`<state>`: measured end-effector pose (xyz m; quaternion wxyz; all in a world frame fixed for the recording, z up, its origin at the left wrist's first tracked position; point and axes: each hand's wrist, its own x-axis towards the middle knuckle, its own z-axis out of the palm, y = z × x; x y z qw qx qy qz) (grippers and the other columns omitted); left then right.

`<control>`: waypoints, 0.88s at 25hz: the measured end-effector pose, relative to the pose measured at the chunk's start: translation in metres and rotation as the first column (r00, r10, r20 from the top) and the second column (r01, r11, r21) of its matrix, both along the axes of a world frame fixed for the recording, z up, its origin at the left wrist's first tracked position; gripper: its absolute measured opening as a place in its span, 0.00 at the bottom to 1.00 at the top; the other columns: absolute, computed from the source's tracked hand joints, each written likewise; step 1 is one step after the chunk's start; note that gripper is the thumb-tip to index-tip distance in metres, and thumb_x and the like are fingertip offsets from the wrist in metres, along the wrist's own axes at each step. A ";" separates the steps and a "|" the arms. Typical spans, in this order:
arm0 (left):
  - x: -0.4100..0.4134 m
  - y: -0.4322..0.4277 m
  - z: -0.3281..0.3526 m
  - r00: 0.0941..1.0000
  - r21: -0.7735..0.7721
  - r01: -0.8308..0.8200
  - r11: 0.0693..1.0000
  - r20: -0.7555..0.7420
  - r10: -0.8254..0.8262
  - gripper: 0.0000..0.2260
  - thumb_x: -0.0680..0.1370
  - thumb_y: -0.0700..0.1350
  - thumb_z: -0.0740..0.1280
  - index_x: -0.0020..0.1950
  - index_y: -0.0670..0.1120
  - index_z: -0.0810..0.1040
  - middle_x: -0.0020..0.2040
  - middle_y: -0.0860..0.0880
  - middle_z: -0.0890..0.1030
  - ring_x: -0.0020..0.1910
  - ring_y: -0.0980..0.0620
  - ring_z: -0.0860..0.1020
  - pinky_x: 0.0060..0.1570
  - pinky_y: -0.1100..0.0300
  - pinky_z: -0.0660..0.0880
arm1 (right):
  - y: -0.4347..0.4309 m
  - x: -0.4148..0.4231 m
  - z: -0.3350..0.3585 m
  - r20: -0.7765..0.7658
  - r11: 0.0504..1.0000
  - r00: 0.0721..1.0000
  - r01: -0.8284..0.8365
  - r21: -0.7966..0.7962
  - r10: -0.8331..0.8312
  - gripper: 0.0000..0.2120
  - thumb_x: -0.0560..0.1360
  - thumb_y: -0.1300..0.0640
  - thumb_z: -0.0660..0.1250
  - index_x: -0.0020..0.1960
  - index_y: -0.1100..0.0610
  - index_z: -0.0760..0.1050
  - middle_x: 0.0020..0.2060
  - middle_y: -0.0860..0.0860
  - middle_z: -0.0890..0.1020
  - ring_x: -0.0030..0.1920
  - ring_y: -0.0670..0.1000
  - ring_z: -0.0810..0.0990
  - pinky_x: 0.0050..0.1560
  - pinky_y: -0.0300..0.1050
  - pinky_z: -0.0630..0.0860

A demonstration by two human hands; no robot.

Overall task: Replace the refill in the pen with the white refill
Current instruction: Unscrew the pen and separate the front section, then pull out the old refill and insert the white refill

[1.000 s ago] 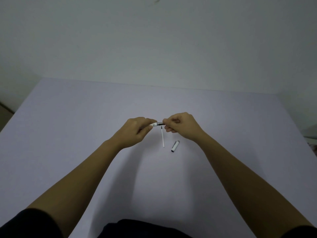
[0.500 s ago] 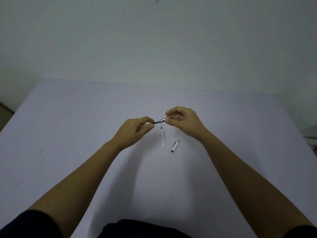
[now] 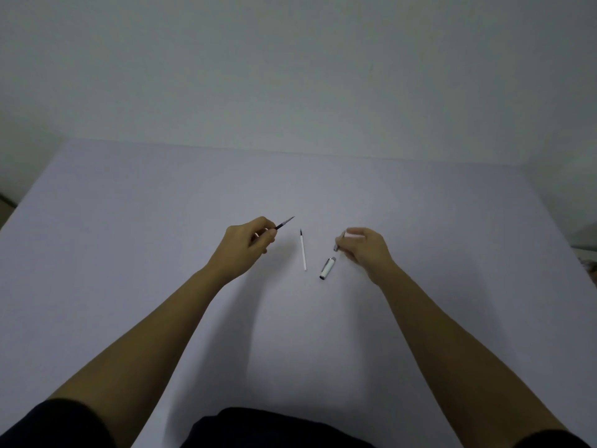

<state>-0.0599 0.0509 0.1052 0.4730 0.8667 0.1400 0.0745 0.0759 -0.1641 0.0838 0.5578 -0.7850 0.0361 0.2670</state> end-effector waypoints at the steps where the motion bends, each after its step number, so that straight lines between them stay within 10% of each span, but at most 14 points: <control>1: 0.001 0.001 0.000 1.000 -0.005 -0.004 1.000 -0.001 0.004 0.05 0.78 0.47 0.61 0.46 0.52 0.76 0.40 0.54 0.82 0.34 0.61 0.79 0.33 0.77 0.70 | -0.005 -0.003 -0.014 0.042 0.991 0.999 0.010 -0.131 -0.005 0.17 0.67 0.59 0.74 0.54 0.63 0.78 0.38 0.54 0.82 0.32 0.44 0.78 0.35 0.34 0.73; 6: 0.003 0.003 -0.005 1.000 -0.009 -0.014 1.000 -0.029 0.013 0.05 0.78 0.47 0.61 0.46 0.51 0.76 0.41 0.54 0.82 0.34 0.61 0.80 0.32 0.77 0.69 | -0.017 -0.020 -0.066 0.112 0.907 0.994 0.057 -0.418 -0.011 0.13 0.67 0.58 0.75 0.50 0.61 0.80 0.49 0.58 0.84 0.50 0.57 0.82 0.53 0.46 0.77; 22: 0.003 0.007 -0.014 0.996 -0.004 -0.034 0.999 -0.078 0.034 0.05 0.78 0.47 0.61 0.46 0.51 0.76 0.41 0.52 0.82 0.34 0.59 0.80 0.33 0.75 0.71 | -0.010 -0.021 -0.082 0.140 0.881 0.990 0.080 -0.467 -0.016 0.14 0.72 0.53 0.70 0.51 0.62 0.79 0.50 0.58 0.84 0.53 0.57 0.81 0.54 0.46 0.75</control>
